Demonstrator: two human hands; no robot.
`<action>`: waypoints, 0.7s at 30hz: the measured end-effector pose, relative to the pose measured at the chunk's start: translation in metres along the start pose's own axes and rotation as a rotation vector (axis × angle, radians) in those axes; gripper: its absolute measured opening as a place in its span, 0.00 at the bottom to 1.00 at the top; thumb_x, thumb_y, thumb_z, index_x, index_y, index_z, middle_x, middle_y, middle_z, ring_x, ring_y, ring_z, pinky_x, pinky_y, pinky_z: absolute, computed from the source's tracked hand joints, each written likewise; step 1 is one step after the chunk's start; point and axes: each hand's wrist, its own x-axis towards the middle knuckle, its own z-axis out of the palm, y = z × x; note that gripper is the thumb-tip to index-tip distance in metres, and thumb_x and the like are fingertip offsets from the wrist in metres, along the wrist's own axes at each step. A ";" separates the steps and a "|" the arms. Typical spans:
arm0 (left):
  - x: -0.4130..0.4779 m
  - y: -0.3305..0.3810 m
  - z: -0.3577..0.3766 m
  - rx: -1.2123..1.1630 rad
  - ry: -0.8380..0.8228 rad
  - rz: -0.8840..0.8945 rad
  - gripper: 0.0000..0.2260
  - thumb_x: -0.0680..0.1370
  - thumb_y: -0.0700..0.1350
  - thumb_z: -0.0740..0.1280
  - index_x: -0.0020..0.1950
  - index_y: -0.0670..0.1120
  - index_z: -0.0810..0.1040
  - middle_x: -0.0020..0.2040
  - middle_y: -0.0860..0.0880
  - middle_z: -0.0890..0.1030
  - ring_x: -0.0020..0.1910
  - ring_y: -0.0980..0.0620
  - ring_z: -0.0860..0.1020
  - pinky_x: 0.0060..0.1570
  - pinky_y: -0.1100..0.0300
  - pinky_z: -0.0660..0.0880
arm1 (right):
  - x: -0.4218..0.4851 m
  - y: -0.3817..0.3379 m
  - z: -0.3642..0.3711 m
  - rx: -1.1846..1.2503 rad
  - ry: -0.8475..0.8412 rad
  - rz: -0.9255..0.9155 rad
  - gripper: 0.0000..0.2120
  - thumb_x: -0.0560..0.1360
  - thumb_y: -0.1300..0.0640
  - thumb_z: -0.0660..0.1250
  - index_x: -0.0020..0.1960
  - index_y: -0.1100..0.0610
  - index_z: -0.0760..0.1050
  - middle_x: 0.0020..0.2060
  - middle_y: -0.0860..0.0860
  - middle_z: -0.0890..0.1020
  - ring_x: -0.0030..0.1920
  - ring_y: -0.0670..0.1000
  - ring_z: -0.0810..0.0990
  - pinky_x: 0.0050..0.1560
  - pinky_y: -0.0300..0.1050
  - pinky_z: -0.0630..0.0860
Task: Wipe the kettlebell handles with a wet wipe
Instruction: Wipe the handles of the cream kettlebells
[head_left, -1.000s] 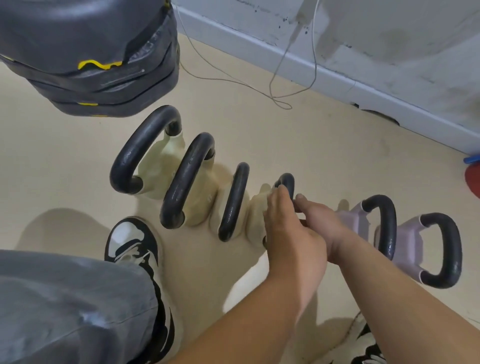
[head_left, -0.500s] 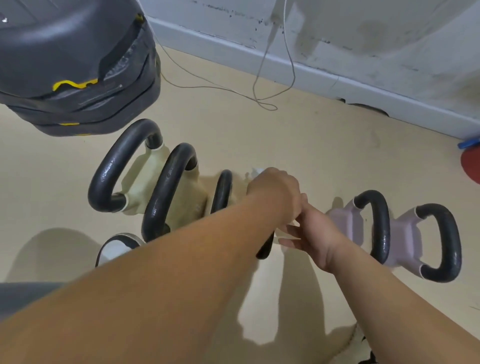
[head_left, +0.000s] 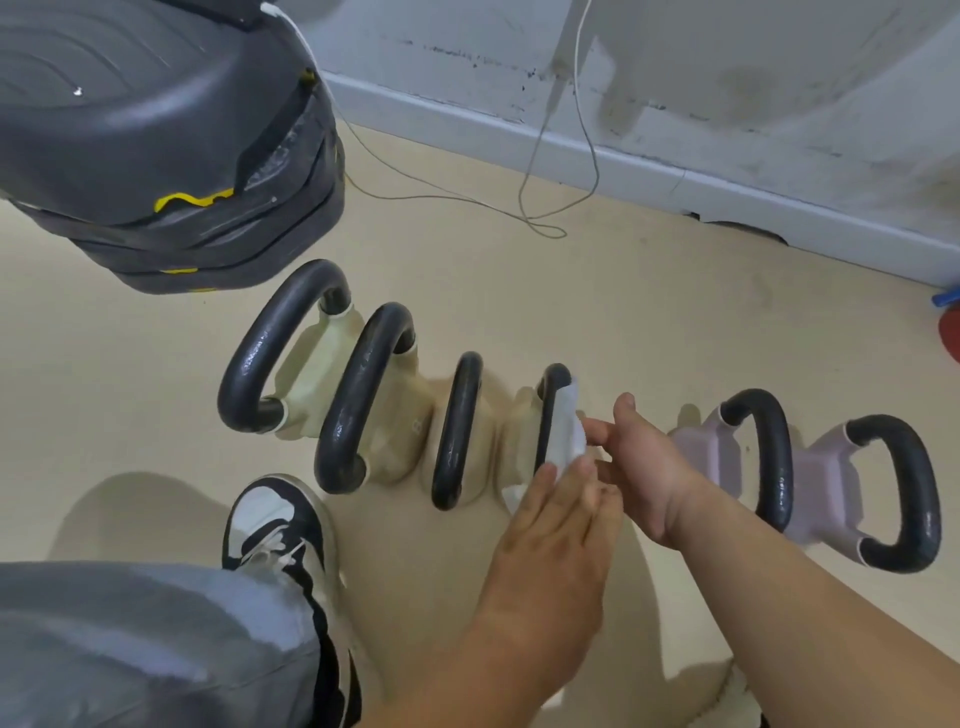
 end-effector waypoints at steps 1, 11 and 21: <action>0.000 -0.001 -0.003 -0.083 0.037 0.002 0.32 0.73 0.40 0.56 0.78 0.41 0.61 0.80 0.42 0.62 0.81 0.46 0.50 0.76 0.49 0.39 | 0.000 0.001 0.000 0.019 -0.005 0.008 0.37 0.79 0.27 0.48 0.64 0.50 0.83 0.57 0.53 0.87 0.60 0.53 0.85 0.67 0.50 0.76; 0.107 -0.056 -0.053 -0.017 -0.037 -0.101 0.22 0.80 0.45 0.61 0.74 0.45 0.65 0.77 0.47 0.60 0.75 0.45 0.60 0.72 0.52 0.63 | -0.008 0.000 0.006 0.029 0.013 -0.094 0.30 0.84 0.34 0.49 0.61 0.50 0.83 0.57 0.42 0.86 0.60 0.48 0.84 0.60 0.57 0.83; 0.123 -0.043 -0.065 -0.333 -0.129 -0.327 0.13 0.81 0.41 0.60 0.64 0.40 0.74 0.69 0.42 0.70 0.66 0.42 0.71 0.61 0.54 0.72 | -0.015 -0.003 0.009 -0.031 0.033 -0.100 0.27 0.85 0.35 0.49 0.58 0.48 0.83 0.57 0.41 0.86 0.58 0.46 0.85 0.60 0.53 0.83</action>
